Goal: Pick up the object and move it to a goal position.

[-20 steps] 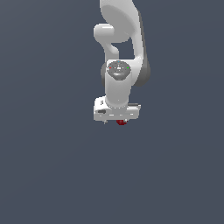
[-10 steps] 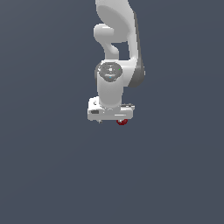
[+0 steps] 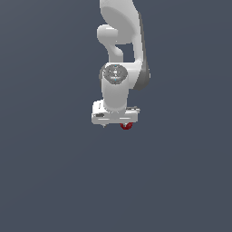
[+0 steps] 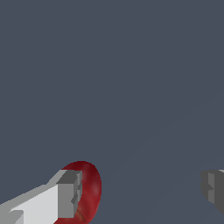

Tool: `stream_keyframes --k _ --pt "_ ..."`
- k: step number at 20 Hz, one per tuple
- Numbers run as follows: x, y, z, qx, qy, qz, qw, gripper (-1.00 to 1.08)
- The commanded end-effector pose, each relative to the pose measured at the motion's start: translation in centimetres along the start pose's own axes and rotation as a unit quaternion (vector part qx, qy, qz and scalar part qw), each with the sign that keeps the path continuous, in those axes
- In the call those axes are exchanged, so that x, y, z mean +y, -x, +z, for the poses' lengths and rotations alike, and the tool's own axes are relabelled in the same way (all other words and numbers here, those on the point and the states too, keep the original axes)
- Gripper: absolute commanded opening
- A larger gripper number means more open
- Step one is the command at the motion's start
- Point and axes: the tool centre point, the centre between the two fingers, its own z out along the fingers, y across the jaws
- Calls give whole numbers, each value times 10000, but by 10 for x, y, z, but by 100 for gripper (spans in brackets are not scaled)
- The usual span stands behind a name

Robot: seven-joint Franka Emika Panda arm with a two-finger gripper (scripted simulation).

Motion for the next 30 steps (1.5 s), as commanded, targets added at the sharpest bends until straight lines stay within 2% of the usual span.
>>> stream_keyframes --k 1,17,23,30 --pt "-6 5 4 20 -2 -95 10000 100" --pt "-64 63 38 254 -19 -1125 9933 100" --pt "-72 73 42 289 -20 -1283 9913 100" --pt "-72 73 47 286 -21 -1280 9914 100"
